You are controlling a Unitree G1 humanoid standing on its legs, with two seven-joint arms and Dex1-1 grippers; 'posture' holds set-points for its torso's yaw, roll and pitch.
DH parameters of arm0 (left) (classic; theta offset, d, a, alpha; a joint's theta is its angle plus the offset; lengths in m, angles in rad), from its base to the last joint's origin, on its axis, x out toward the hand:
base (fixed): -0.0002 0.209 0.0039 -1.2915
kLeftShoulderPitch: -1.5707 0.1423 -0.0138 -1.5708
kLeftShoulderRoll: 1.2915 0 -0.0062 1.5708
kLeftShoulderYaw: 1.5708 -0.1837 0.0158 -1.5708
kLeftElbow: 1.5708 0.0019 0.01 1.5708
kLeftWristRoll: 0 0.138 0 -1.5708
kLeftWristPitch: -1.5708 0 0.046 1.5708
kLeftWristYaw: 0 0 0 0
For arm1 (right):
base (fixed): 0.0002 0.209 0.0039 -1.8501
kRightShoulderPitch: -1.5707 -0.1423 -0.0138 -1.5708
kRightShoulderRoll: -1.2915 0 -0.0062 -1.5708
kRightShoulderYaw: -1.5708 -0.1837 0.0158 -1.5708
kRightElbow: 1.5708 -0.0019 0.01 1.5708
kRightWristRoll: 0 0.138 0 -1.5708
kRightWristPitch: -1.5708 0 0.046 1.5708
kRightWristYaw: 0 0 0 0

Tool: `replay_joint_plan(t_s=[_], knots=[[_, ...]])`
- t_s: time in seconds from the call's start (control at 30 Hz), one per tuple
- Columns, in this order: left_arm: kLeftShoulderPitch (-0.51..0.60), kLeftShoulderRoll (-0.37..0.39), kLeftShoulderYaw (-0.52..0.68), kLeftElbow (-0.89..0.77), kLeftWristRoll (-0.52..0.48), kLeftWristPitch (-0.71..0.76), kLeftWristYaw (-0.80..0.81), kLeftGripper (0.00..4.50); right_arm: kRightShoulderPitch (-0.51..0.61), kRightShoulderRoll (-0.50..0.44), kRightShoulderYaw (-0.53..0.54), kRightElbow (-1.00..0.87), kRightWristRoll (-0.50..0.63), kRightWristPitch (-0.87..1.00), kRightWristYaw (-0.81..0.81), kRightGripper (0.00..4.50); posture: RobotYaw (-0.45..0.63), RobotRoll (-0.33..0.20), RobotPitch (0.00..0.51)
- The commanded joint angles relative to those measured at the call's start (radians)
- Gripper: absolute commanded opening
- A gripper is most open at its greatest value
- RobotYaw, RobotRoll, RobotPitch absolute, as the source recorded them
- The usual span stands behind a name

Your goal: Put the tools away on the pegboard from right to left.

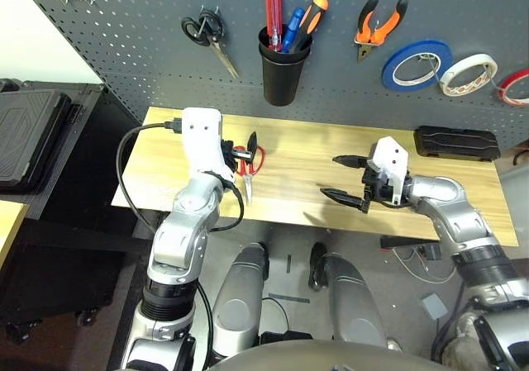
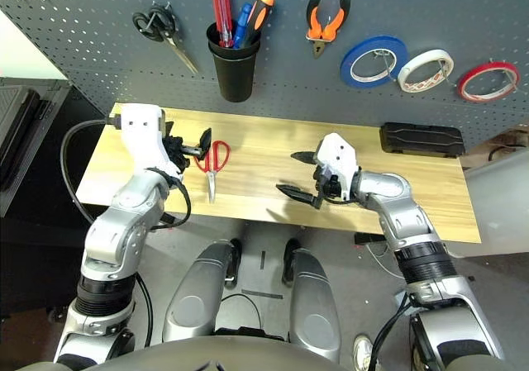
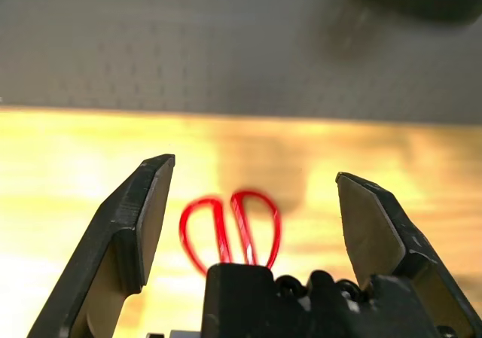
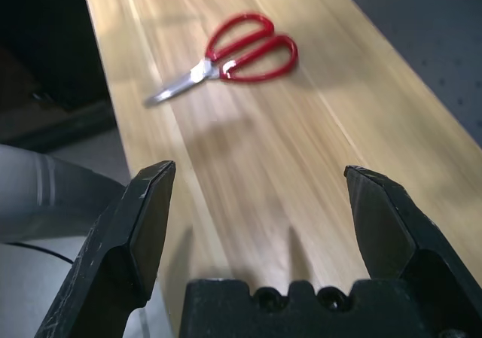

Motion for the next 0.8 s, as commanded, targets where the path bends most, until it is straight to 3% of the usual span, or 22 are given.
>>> replay_joint_plan(t_s=[0.03,0.8], knots=[[0.004,-0.011,0.0,0.101,0.038,-0.049,0.017,4.47,0.005,0.022,0.035,0.041,-0.042,0.001,-0.034,4.5,0.27,0.0,0.313],[-0.301,-0.038,0.139,0.869,0.069,-0.258,0.091,4.47,-0.01,0.12,0.076,0.019,-0.102,0.055,-0.142,4.5,0.25,0.0,0.336]])
